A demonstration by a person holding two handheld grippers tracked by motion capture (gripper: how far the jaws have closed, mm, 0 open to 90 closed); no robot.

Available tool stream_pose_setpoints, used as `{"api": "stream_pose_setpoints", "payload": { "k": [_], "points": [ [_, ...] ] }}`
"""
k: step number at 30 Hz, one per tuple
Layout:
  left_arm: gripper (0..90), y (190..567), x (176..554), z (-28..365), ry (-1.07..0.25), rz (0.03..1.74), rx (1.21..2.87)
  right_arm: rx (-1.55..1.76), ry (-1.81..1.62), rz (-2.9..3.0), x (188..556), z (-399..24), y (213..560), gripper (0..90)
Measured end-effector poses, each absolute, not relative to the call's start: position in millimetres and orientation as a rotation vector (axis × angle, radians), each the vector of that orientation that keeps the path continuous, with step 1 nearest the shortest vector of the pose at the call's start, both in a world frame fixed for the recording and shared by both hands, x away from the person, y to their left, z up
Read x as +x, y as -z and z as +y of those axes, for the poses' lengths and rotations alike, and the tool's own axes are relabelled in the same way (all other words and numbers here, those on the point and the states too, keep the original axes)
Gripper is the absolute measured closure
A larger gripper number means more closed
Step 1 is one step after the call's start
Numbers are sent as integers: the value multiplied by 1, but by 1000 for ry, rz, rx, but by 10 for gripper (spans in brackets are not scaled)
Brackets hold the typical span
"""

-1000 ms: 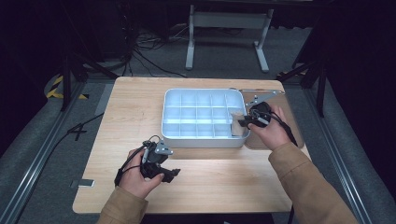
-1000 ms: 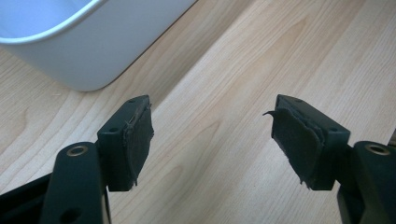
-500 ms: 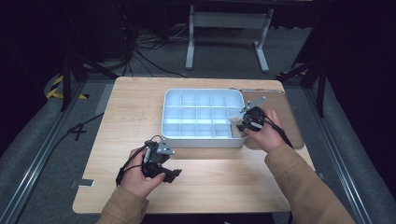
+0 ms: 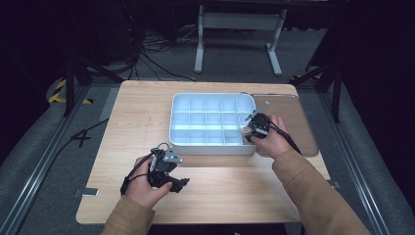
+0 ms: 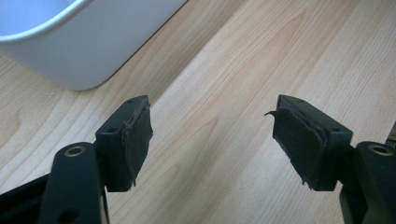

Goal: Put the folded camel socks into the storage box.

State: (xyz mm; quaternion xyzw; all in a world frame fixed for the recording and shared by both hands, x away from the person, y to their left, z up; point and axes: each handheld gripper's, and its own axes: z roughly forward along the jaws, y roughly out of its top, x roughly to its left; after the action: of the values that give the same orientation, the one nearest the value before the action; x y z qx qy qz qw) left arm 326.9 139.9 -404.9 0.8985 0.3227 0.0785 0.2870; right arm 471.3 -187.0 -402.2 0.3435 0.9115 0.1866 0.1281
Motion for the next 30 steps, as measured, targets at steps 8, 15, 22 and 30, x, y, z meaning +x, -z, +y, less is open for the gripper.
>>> {"api": "stream_pose_setpoints", "payload": {
  "k": [8, 15, 22, 30],
  "points": [
    [287, 406, 327, 141, -215, 866, 2413, 1056, -442, 2696, 481, -181, 405, 735],
    [285, 406, 328, 141, -205, 872, 2404, 1076, -384, 2716, 486, -177, 412, 734],
    [285, 406, 329, 140, -208, 865, 2405, 1074, -363, 2725, 487, -177, 415, 733],
    [284, 406, 329, 141, -208, 868, 2401, 1067, -405, 2714, 483, -180, 407, 663]
  ]
}}
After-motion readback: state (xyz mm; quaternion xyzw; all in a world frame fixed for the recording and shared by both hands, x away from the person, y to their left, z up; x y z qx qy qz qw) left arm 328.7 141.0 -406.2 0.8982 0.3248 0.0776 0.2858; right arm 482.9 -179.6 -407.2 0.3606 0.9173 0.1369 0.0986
